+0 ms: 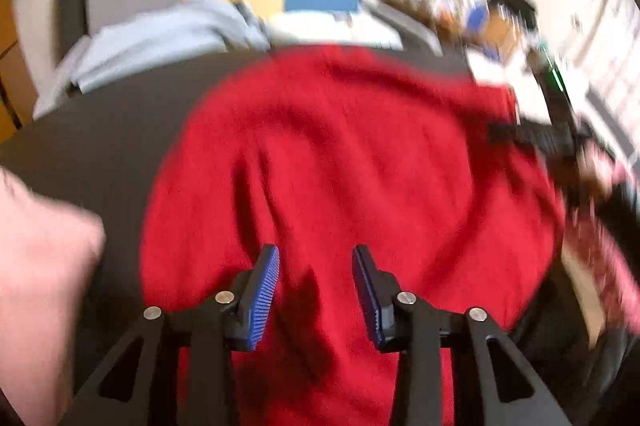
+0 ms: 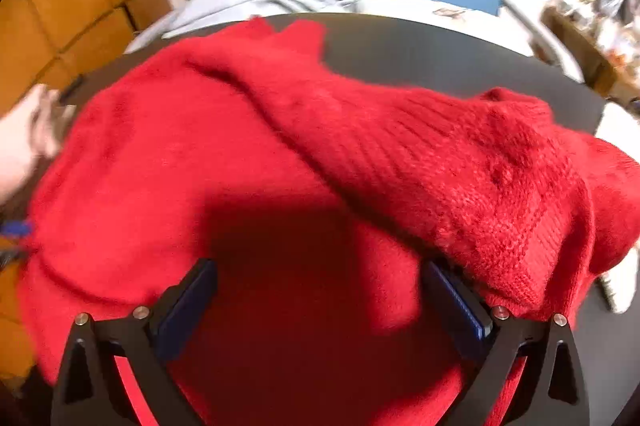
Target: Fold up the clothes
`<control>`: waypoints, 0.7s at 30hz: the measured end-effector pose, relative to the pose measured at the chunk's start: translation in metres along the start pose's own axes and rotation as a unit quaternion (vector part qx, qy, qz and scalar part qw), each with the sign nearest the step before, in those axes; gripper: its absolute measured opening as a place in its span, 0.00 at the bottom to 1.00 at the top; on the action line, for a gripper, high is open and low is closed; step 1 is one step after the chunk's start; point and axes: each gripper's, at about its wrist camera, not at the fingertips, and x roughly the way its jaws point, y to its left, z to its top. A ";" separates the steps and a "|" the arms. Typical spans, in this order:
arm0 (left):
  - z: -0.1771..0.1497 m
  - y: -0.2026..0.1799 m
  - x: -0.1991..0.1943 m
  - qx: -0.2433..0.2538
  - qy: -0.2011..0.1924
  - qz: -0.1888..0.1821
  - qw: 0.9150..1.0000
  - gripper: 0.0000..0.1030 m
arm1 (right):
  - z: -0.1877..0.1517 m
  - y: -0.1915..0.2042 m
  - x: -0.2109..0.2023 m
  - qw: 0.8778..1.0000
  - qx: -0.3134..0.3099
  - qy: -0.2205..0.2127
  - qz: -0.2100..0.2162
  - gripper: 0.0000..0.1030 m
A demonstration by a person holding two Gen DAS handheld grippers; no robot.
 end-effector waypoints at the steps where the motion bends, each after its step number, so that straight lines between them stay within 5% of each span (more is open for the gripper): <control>1: 0.015 0.005 0.003 -0.007 -0.019 0.005 1.000 0.41 | 0.003 0.004 -0.009 1.000 -0.001 -0.010 0.015 1.00; 7: 0.096 0.032 0.060 -0.025 -0.049 0.008 0.998 0.43 | 0.066 0.012 -0.028 0.995 0.024 -0.081 0.054 1.00; 12: 0.141 0.050 0.122 -0.021 -0.021 0.003 1.000 0.45 | 0.133 0.005 0.023 0.994 0.060 -0.060 0.072 0.94; 16: 0.152 0.056 0.159 -0.011 0.012 -0.044 0.999 0.52 | 0.168 -0.014 0.057 0.996 0.066 -0.024 0.061 0.90; 18: 0.155 0.046 0.170 0.016 0.029 -0.070 0.997 0.56 | 0.182 -0.021 0.084 0.995 0.079 -0.005 0.055 0.90; 21: 0.155 0.022 0.191 0.071 0.060 -0.061 0.994 0.64 | 0.189 -0.024 0.117 0.994 0.090 0.026 0.055 0.86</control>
